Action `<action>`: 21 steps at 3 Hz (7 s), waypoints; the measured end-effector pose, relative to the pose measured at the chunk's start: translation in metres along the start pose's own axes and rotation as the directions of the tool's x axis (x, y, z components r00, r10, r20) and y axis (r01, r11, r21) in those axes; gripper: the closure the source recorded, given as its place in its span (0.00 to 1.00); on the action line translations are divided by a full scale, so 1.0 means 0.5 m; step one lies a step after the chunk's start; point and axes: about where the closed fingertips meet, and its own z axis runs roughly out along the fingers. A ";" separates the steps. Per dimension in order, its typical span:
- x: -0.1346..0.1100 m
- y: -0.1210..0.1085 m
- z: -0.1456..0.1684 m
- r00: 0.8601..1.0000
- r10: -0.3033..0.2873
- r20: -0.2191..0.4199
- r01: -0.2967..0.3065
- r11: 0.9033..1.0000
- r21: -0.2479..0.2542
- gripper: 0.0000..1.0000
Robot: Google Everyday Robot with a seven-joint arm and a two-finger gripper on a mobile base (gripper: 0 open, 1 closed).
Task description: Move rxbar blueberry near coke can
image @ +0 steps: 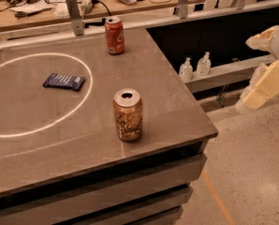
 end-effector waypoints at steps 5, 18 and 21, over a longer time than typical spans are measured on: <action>-0.167 -0.085 0.208 0.899 0.011 0.438 0.004 0.999 -0.034 0.00; -0.566 0.061 0.582 0.724 -0.015 0.689 0.248 0.939 -0.239 0.00; -0.588 0.075 0.630 0.788 -0.012 0.615 0.212 0.944 -0.254 0.00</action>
Offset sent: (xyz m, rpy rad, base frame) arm 0.0845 0.0771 -0.0067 0.5156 -0.2143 0.0803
